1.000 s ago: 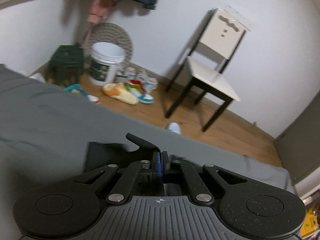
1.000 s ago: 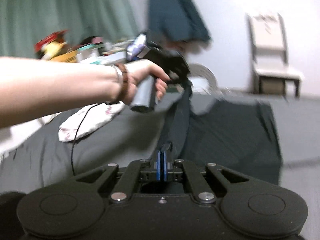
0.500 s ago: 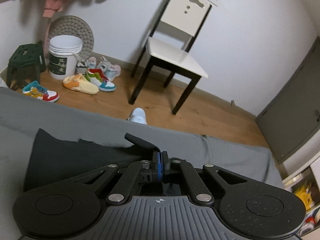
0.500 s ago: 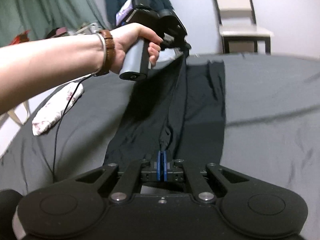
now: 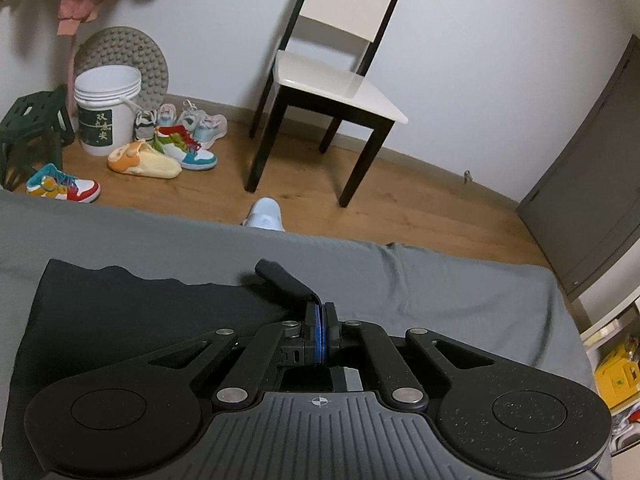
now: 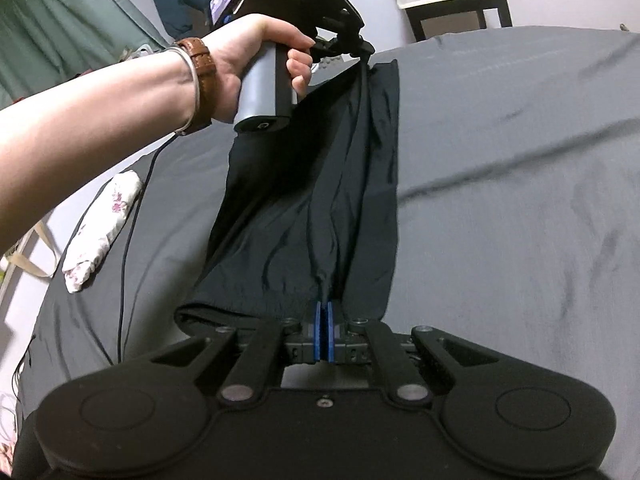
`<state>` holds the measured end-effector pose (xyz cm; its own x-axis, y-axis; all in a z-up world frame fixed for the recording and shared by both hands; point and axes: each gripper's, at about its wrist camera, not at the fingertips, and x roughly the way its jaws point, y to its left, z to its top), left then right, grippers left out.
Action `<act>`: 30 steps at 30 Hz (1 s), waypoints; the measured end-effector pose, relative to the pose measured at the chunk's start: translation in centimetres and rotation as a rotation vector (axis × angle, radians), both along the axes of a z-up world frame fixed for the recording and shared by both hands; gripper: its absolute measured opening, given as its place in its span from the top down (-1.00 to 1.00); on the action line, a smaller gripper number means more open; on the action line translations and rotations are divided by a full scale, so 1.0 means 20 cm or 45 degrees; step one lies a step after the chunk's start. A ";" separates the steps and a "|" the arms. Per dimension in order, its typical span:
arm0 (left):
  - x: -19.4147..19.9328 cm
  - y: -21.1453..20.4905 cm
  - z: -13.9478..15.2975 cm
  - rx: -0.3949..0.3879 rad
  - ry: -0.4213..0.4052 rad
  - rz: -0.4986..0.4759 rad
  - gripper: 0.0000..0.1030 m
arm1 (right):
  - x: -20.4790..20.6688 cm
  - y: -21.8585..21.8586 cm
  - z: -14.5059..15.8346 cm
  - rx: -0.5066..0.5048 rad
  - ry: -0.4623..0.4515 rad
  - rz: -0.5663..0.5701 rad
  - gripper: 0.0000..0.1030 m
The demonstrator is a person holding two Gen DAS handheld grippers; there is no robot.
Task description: Fold clothes
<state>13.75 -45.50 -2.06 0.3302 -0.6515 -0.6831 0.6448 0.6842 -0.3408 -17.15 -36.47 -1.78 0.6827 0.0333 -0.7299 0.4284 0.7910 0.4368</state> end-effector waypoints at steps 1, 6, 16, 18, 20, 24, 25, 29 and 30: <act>-0.01 -0.01 0.00 0.008 -0.005 -0.006 1.00 | 0.00 0.00 0.00 -0.005 0.009 -0.001 0.92; -0.02 -0.08 -0.02 0.070 -0.049 -0.035 1.00 | 0.00 -0.03 -0.02 0.016 0.052 -0.004 0.92; -0.08 -0.07 0.04 0.149 -0.145 -0.183 0.82 | -0.02 -0.06 -0.04 0.058 0.106 0.065 0.92; -0.12 -0.02 0.10 0.163 -0.211 -0.264 0.56 | -0.02 -0.07 -0.05 0.082 0.112 0.075 0.91; -0.19 0.10 0.18 0.152 -0.298 -0.358 0.10 | -0.01 -0.09 -0.05 0.100 0.114 0.082 0.91; -0.37 0.49 0.31 0.088 -0.482 -0.496 -0.80 | 0.00 -0.10 -0.04 0.121 0.107 0.085 0.91; -0.42 0.60 0.32 0.080 -0.521 -0.533 -0.81 | -0.02 -0.12 -0.04 0.144 0.088 0.083 0.91; -0.68 1.00 0.32 0.111 -0.725 -0.687 -0.81 | -0.07 -0.19 -0.03 0.283 -0.011 0.070 0.91; -0.75 1.08 0.31 0.138 -0.792 -0.721 -0.81 | -0.08 -0.20 -0.03 0.297 -0.019 0.061 0.91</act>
